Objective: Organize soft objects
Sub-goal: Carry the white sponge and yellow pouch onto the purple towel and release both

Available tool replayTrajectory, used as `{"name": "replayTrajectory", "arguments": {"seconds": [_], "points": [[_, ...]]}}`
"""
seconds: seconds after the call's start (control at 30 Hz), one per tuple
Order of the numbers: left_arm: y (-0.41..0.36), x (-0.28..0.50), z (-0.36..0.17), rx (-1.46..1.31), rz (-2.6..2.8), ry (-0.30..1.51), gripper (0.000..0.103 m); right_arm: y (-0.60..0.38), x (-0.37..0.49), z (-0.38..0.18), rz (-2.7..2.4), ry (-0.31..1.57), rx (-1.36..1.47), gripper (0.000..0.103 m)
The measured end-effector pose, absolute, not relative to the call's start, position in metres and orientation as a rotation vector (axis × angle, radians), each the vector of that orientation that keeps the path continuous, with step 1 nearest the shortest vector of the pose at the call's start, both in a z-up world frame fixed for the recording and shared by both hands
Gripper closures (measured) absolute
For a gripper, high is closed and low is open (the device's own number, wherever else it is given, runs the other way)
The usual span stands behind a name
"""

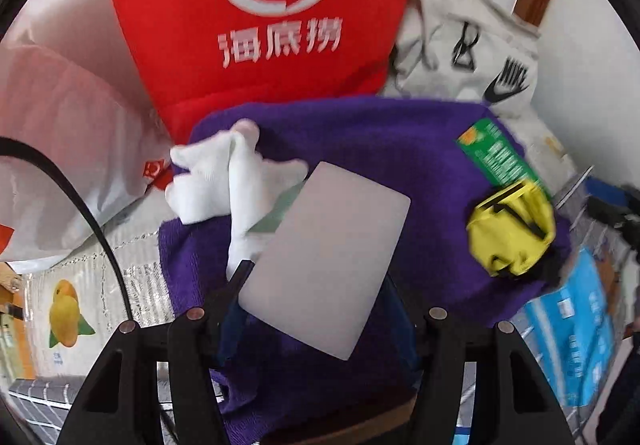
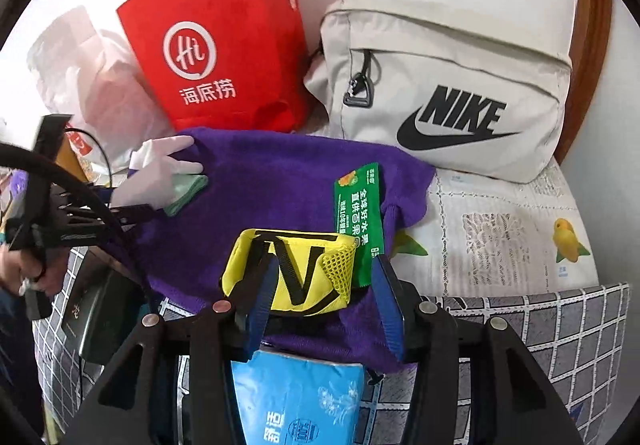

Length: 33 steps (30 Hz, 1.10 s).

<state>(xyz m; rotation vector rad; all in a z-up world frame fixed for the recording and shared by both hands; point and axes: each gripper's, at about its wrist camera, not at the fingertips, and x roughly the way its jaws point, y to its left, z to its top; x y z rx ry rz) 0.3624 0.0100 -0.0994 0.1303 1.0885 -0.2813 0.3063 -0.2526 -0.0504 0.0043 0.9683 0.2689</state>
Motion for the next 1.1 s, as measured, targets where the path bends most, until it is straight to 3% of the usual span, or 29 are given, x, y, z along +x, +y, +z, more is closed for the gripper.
{"name": "replayTrajectory", "arguments": {"seconds": [0.23, 0.37, 1.1], "points": [[0.013, 0.365, -0.108, 0.108, -0.284, 1.127, 0.041, -0.252, 0.303, -0.048, 0.265, 0.959, -0.014, 0.055], [0.016, 0.365, -0.11, 0.066, -0.291, 1.169, 0.033, -0.249, 0.3, -0.049, 0.268, 0.962, -0.019, 0.055], [0.043, 0.287, -0.053, -0.018, -0.246, 1.07, 0.033, -0.24, 0.234, -0.023, 0.314, 0.921, -0.019, 0.055]]}}
